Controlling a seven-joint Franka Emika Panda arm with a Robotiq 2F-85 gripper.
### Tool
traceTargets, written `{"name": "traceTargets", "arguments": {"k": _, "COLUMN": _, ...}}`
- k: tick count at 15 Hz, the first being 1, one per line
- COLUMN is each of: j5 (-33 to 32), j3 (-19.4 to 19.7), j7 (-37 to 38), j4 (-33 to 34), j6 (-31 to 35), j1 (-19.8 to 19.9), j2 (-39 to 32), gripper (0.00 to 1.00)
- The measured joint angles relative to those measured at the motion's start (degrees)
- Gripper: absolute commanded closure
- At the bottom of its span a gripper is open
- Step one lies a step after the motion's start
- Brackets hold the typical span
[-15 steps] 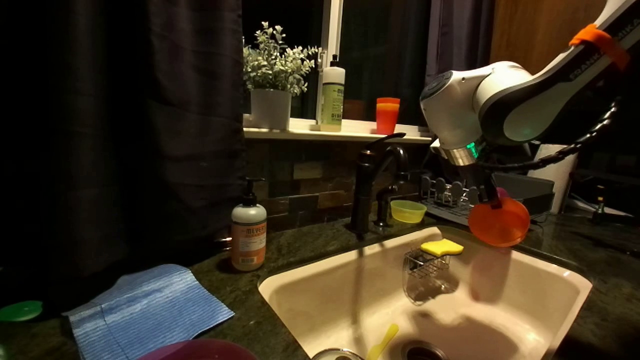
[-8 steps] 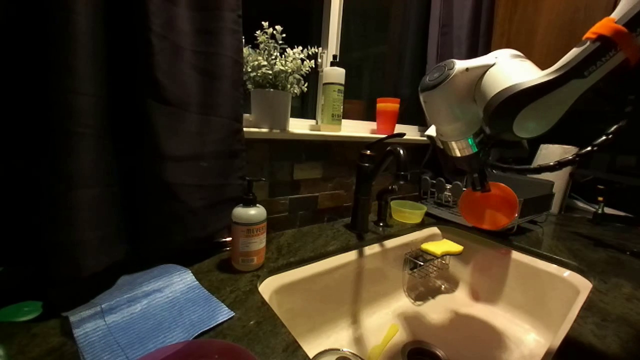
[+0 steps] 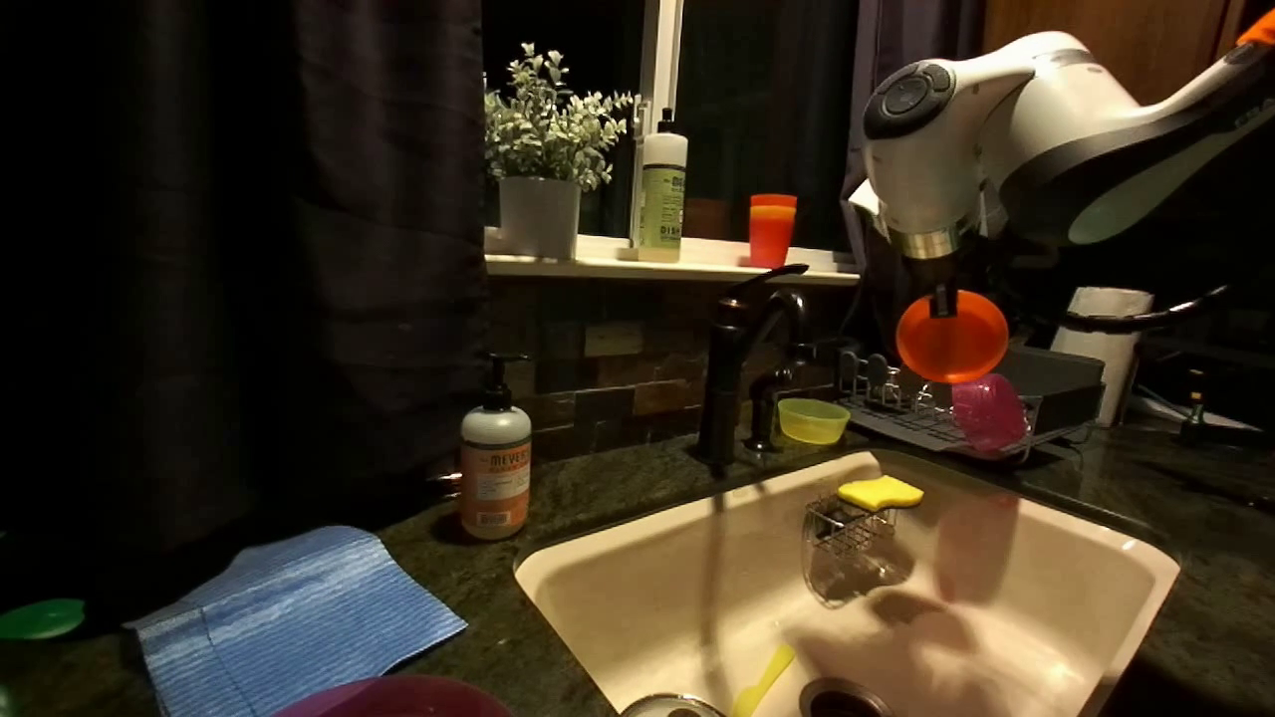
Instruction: Remove the orange bowl from the sink and put it on the dish drying rack
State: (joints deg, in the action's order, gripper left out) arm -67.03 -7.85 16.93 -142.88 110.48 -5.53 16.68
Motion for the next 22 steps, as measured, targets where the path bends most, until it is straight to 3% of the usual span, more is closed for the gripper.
{"name": "traceTargets", "arguments": {"k": 6, "j5": -9.7, "j3": 1.3, "j7": 11.3, "j4": -0.2, "j6": -0.3, "j1": 1.1, "j2": 1.9, "gripper": 0.99}}
{"name": "traceTargets", "arguments": {"k": 9, "j5": -10.6, "j3": 2.1, "j7": 17.5, "j4": -0.2, "j6": -3.1, "j1": 1.7, "j2": 1.9, "gripper": 0.99}}
{"name": "traceTargets", "arguments": {"k": 16, "j5": -4.4, "j3": 2.9, "j7": 28.9, "j4": 1.3, "j6": -14.5, "j1": 1.9, "j2": 1.8, "gripper": 0.99}}
{"name": "traceTargets", "arguments": {"k": 22, "j5": 3.3, "j3": 5.7, "j7": 34.8, "j4": 5.7, "j6": -15.1, "j1": 3.1, "j2": -0.2, "gripper": 0.99}}
